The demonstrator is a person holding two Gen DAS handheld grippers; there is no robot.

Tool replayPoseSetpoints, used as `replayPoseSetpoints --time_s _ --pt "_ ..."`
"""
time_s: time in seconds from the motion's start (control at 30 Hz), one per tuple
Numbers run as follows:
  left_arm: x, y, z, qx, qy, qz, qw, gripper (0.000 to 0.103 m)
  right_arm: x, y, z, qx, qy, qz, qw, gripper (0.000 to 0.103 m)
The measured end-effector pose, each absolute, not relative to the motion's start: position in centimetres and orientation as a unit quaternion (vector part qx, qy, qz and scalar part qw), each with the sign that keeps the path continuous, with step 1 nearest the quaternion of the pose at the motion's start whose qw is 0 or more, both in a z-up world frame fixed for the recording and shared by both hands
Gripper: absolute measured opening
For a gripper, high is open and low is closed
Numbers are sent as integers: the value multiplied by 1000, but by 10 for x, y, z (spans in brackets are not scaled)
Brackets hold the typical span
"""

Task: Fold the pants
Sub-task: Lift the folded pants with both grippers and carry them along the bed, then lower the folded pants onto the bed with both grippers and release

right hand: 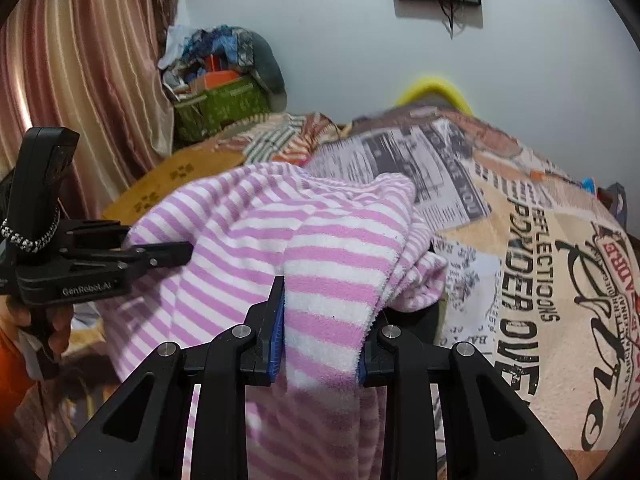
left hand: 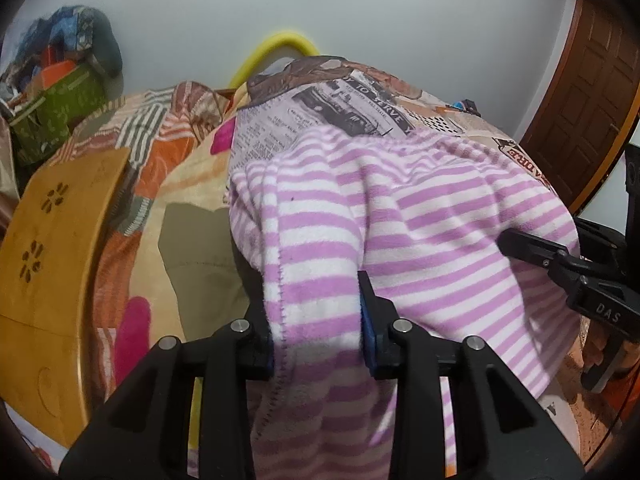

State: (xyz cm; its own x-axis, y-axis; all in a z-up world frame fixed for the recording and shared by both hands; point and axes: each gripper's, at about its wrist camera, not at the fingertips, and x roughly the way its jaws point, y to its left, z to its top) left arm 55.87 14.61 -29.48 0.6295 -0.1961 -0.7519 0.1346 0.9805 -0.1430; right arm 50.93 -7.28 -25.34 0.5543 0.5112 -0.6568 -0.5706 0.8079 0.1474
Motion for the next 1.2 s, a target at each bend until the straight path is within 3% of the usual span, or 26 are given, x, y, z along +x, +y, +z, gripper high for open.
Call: replayPoseSetpoints --time_s 0.23,0.63,0.9,0.97,1.03,1.2 --pt "537 166 -290 -31 413 -67 908 49 504 -86 -255 -56 380 293 876 31" --pt "490 166 -253 9 378 -5 926 50 463 -100 -227 -79 359 295 882 35" --pt "491 118 -293 80 413 -7 907 50 453 -64 -266 -159 392 308 852 35" --pt "490 122 -302 81 421 -6 904 52 456 -69 -272 -161 400 306 849 35" --pt "486 131 -306 80 420 -1 904 60 458 -77 -273 -153 406 308 847 35" --pt "478 158 -305 68 430 20 900 62 453 -87 -270 -167 416 301 841 35"
